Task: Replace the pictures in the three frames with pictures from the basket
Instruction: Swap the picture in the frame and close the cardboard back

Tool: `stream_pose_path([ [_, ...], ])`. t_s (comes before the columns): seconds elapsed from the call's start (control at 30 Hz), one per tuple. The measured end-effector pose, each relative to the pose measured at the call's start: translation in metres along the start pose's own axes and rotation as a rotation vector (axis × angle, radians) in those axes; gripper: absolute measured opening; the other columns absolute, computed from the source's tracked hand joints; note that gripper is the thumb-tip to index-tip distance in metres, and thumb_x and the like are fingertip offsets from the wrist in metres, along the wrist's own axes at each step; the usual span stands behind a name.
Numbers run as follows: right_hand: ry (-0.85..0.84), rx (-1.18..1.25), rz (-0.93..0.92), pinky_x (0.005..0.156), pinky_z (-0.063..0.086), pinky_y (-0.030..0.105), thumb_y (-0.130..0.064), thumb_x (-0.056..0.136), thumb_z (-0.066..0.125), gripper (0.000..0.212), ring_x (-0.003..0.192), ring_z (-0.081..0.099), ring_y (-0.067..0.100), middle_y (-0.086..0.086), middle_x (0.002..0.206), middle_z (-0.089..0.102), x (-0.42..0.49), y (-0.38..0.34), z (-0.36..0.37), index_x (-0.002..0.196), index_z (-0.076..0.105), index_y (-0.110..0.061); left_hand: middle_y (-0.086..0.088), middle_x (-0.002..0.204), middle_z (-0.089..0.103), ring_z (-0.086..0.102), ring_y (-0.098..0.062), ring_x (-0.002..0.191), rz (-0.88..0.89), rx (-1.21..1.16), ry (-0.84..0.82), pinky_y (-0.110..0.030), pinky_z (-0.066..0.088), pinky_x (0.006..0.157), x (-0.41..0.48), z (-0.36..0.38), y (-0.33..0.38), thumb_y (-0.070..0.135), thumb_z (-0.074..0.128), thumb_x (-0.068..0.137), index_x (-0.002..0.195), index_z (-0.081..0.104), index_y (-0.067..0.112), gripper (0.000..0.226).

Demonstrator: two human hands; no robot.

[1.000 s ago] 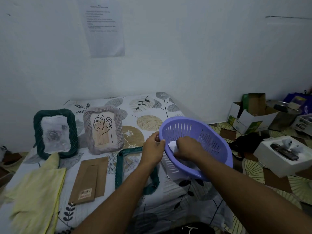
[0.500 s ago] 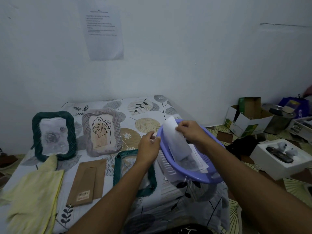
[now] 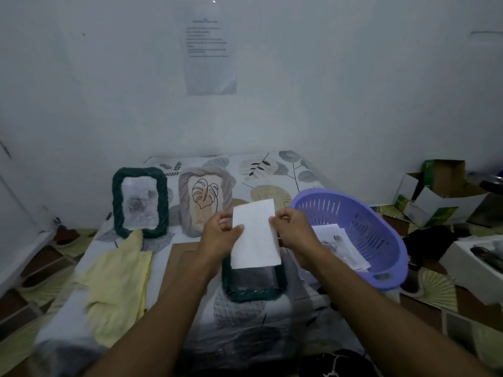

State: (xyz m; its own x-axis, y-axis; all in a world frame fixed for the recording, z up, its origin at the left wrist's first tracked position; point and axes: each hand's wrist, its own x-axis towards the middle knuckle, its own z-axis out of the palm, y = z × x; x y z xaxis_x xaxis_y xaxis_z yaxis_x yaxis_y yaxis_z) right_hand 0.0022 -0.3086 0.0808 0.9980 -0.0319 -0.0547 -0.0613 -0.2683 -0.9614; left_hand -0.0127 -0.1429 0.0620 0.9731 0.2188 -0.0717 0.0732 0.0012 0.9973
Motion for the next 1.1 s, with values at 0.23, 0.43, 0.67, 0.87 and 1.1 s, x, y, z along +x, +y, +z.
stream_pose_path([
  [0.23,0.016,-0.491,-0.182,0.074,0.053,0.035,-0.012,0.089,0.062,0.046,0.086,0.062,0.02,0.004,0.094,0.064,-0.015,0.049,0.034,0.13,0.044,-0.019,0.008,0.095,0.066,0.061,-0.008,0.08,0.233,0.562,0.102,-0.029,0.053,0.069,-0.007,-0.016,-0.05,0.018,0.072,0.081,0.121,0.048,0.026,0.047],
  [0.43,0.052,-0.799,-0.337,0.105,0.035,0.036,-0.027,0.094,0.051,0.04,0.123,0.038,0.024,0.006,0.132,0.044,-0.016,0.069,0.032,0.133,0.051,-0.015,0.006,0.122,0.058,0.048,-0.019,0.11,0.445,1.038,0.112,-0.039,0.042,0.093,-0.004,-0.017,-0.071,0.044,0.057,0.086,0.119,0.062,0.026,0.038],
  [0.67,-0.015,-0.763,-0.302,0.109,0.034,0.037,-0.027,0.096,0.048,0.035,0.131,0.038,0.028,0.011,0.144,0.039,-0.022,0.078,0.034,0.123,0.059,-0.007,0.005,0.127,0.054,0.039,-0.018,0.121,0.366,0.962,-0.011,-0.04,0.033,0.102,-0.008,-0.026,-0.08,0.049,0.057,0.079,0.121,0.064,0.024,0.049],
  [0.87,-0.064,-0.746,-0.335,0.105,0.038,0.037,-0.032,0.095,0.053,0.035,0.124,0.046,0.026,0.007,0.139,0.039,-0.016,0.08,0.043,0.123,0.062,-0.013,0.0,0.11,0.059,0.047,-0.019,0.109,0.434,0.922,0.044,-0.033,0.041,0.094,-0.009,-0.044,-0.082,0.047,0.072,0.076,0.111,0.07,0.014,0.048],
  [1.1,-0.028,-0.678,-0.337,0.107,0.037,0.038,-0.039,0.092,0.057,0.038,0.123,0.046,0.021,0.003,0.137,0.04,-0.017,0.087,0.044,0.125,0.064,-0.022,-0.002,0.107,0.061,0.051,-0.016,0.105,0.45,0.837,0.063,-0.023,0.036,0.088,-0.01,-0.049,-0.084,0.039,0.077,0.075,0.106,0.07,0.01,0.044],
])
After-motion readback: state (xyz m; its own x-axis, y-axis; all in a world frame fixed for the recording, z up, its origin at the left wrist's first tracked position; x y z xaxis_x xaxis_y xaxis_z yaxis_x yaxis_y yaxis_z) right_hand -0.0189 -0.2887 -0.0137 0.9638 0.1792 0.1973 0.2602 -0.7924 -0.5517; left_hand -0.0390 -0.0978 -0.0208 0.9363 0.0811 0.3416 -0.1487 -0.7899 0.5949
